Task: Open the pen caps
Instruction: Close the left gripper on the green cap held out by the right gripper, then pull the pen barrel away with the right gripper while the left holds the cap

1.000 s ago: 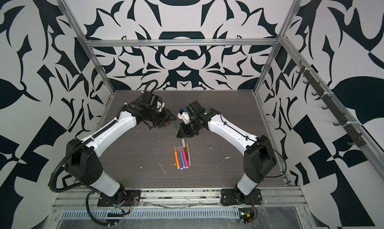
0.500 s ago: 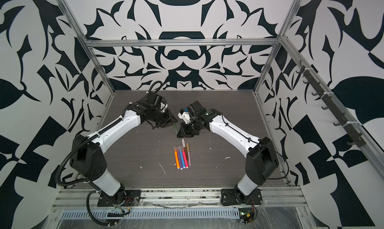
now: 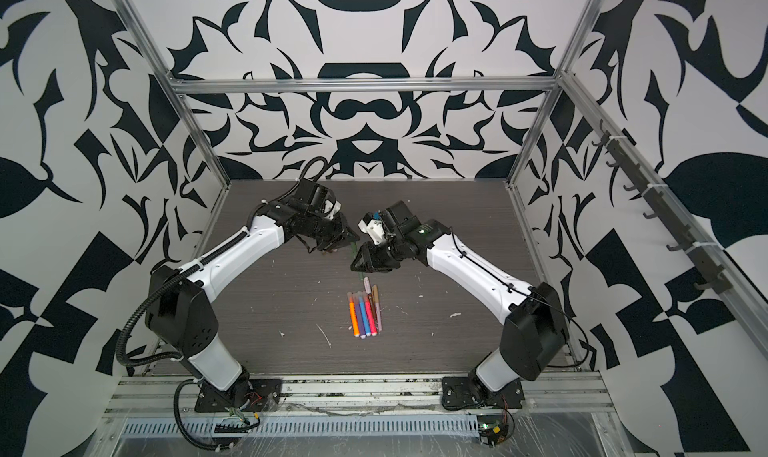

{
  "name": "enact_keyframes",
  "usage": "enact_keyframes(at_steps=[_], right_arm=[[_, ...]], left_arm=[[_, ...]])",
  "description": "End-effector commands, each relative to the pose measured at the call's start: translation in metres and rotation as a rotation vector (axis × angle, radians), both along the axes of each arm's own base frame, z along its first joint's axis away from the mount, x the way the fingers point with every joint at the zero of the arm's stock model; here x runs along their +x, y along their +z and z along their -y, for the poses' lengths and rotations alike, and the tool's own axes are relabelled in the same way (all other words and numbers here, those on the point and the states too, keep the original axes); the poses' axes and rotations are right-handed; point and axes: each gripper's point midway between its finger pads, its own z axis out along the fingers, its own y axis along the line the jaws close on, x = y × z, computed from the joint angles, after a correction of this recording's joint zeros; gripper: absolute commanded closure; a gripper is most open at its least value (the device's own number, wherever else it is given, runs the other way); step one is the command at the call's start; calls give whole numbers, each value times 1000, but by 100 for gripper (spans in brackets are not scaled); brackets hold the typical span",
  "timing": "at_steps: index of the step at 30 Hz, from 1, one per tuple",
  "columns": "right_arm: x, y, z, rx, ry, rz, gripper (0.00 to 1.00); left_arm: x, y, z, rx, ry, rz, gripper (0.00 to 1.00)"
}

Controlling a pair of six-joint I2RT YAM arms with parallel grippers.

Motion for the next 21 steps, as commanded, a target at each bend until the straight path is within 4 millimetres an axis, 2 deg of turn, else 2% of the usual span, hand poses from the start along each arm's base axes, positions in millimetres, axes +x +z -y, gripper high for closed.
enact_keyframes(at_steps=[1,11,12,13,15,17,19,21], right_arm=[[7,12,-5,66,-16,17,66],[12,4,-8,61,-25,-6,67],[12,2,-8,57,-24,-12,76],[12,2,-9,59,-21,-17,96],[6,-1,-5,39,-16,-37,100],[-4,-5,3,13,-23,-42,100],[-25,-13,11,-7,-32,-52,100],[-45,-25,17,-7,-45,-75,100]], left_arm=[[2,13,6,-37,-4,3,100],[1,23,12,-86,-8,7,100],[2,24,13,-91,-9,7,100],[2,25,13,-94,-8,10,100],[11,24,6,-74,8,22,100],[40,27,-12,-56,46,64,100],[91,28,-44,-5,113,127,100],[130,26,-69,56,157,156,100]])
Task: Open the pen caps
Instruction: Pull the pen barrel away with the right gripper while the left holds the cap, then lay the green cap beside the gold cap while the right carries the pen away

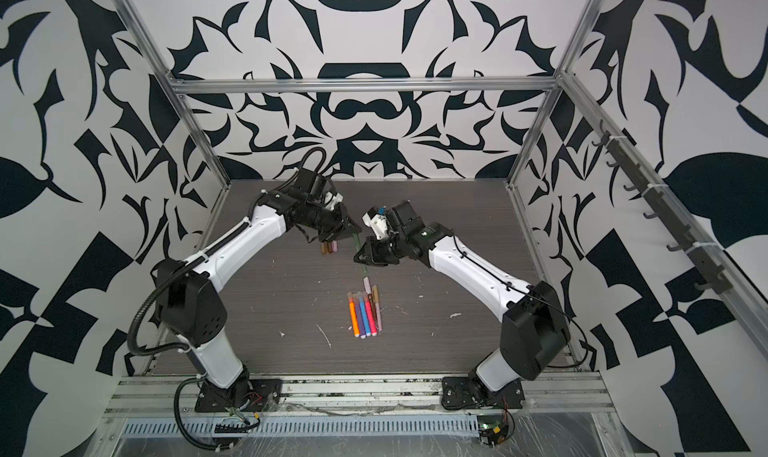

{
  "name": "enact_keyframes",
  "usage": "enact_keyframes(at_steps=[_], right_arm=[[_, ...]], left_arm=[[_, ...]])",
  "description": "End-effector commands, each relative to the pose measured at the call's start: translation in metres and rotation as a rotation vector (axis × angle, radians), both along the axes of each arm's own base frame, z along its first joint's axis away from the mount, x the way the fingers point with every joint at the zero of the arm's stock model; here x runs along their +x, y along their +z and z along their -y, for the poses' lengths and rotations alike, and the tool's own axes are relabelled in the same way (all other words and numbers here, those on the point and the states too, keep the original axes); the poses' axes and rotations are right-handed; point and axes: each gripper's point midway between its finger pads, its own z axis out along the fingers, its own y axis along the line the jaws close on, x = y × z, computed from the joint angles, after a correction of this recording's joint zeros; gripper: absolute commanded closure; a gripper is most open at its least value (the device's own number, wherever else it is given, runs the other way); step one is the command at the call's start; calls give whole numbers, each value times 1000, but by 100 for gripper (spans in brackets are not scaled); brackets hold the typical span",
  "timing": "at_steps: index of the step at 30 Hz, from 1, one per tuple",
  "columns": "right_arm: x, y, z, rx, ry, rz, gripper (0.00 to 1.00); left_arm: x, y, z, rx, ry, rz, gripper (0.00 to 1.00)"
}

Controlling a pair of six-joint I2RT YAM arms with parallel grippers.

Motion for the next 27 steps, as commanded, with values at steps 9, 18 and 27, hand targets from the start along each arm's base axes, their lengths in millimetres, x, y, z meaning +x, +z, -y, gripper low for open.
enact_keyframes(at_steps=[9,18,27], right_arm=[[-52,-18,31,-38,-90,-80,100],[-52,-19,50,-80,-157,-47,100],[-58,-14,64,-105,-184,-31,100]], left_arm=[[84,-19,-68,144,132,92,100],[51,-107,-145,347,182,-115,100],[37,-155,-170,416,115,-235,100]])
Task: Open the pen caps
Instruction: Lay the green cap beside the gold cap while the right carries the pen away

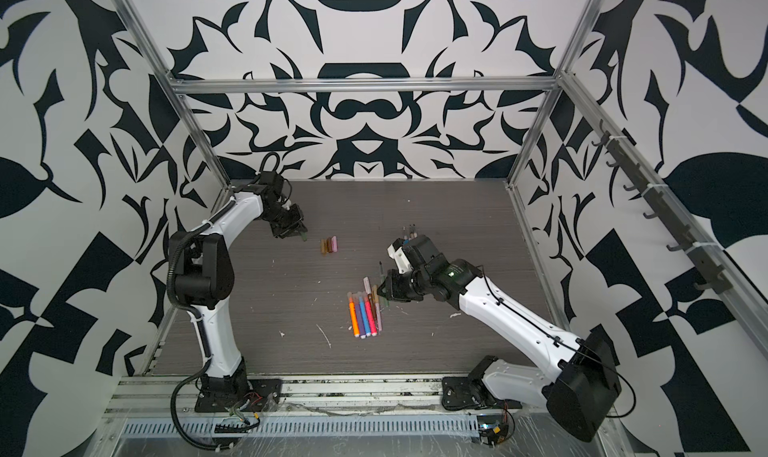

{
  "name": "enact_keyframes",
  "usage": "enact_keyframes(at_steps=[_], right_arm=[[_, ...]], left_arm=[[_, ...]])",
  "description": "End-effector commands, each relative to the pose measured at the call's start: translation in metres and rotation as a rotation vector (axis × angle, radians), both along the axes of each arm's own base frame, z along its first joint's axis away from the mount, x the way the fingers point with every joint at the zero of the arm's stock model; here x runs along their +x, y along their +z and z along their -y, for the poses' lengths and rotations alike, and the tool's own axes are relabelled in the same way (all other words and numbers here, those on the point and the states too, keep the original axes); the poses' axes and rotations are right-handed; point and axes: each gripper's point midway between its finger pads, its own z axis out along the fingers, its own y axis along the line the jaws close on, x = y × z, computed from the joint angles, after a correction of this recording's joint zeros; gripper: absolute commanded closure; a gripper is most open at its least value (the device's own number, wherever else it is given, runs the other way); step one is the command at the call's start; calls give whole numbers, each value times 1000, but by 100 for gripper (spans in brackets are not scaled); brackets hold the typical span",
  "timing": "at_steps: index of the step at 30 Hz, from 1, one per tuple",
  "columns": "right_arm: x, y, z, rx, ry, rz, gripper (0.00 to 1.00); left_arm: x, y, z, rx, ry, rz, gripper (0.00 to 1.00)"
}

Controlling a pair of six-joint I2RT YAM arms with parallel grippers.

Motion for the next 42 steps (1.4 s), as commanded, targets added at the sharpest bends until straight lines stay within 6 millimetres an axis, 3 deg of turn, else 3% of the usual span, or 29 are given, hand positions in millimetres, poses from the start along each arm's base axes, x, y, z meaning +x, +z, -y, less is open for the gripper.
enact_keyframes(at_steps=[1,7,24,42], right_arm=[[0,13,11,-8,-37,39,100],[-5,18,19,3,-72,45,100],[-2,28,19,14,-97,45,100],[11,29,11,10,-117,42,100]], left_arm=[[-14,-27,-3,28,-62,-102,100],[-6,-46,-1,23,-98,-140,100],[4,-67,18,-88,-102,-153,98],[8,-74,25,-126,-113,-158,70]])
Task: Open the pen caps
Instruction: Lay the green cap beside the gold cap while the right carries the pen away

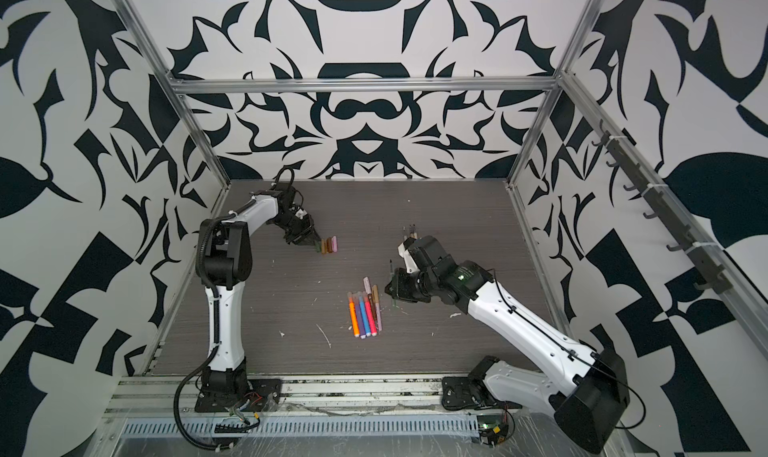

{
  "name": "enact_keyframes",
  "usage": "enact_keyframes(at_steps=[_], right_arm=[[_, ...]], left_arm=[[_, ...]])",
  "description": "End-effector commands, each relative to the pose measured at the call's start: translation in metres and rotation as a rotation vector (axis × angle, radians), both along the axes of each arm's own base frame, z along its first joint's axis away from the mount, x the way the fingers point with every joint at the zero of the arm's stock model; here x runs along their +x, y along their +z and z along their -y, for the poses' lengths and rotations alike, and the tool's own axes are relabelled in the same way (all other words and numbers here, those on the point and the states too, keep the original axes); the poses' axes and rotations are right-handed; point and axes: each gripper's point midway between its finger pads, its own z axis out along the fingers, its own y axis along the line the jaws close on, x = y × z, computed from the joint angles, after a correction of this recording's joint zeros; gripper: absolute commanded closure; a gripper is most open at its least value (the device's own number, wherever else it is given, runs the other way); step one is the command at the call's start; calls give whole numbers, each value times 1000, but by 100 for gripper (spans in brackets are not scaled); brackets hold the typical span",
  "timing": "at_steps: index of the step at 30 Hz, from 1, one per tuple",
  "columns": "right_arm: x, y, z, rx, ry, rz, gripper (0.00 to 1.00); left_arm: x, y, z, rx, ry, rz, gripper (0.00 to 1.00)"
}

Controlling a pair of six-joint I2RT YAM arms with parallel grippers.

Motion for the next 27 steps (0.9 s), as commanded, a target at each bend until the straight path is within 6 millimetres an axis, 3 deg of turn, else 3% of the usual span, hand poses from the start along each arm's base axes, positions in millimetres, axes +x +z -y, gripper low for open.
enact_keyframes(at_steps=[1,27], right_arm=[[10,19,-5,36,-13,51,100],[9,19,-6,34,12,62,100]], left_arm=[[-3,-7,-3,9,0,-30,69],[-5,11,8,-27,22,-11,65]])
